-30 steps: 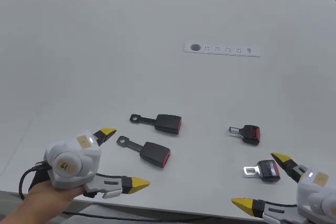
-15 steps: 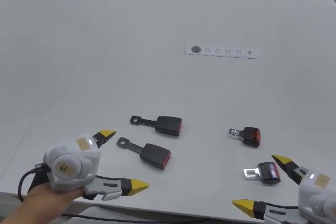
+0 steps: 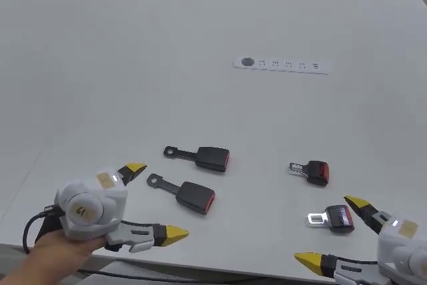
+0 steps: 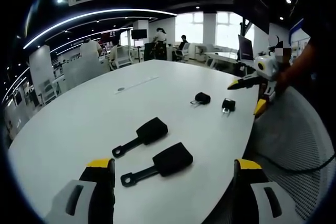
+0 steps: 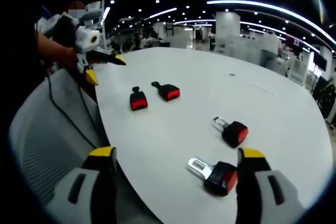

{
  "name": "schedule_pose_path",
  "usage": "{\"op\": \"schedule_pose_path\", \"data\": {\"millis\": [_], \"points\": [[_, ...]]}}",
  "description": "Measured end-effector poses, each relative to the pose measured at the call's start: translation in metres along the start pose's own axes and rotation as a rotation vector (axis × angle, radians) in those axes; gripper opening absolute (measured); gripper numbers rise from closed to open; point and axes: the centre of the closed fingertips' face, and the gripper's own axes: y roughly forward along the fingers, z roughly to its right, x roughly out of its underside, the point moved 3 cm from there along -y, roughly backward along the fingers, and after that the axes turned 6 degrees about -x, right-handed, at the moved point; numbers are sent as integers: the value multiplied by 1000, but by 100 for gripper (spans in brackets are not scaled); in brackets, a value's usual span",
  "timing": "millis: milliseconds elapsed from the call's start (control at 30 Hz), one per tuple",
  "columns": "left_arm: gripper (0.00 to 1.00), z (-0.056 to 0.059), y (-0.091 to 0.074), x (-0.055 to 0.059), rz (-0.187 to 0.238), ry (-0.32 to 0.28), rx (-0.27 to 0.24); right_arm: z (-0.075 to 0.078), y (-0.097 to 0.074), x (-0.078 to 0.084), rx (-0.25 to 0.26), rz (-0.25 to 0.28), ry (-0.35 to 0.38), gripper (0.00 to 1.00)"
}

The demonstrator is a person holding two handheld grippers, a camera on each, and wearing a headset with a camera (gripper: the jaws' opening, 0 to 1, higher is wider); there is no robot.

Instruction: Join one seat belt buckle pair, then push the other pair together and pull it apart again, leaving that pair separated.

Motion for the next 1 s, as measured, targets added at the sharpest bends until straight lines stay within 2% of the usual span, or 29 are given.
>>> {"op": "schedule_pose_path", "data": {"millis": [300, 567, 767, 1000], "points": [[96, 2, 1, 0, -5, 11, 8, 5, -2, 0, -1, -7, -8, 97], [95, -2, 3, 0, -13, 24, 8, 11, -3, 1, -9, -22, -21, 96], [95, -3, 10, 3, -31, 34, 15, 18, -5, 3, -16, -34, -26, 96], [93, -5, 18, 2, -48, 55, 25, 29, -7, 10, -34, -72, -41, 95]]}}
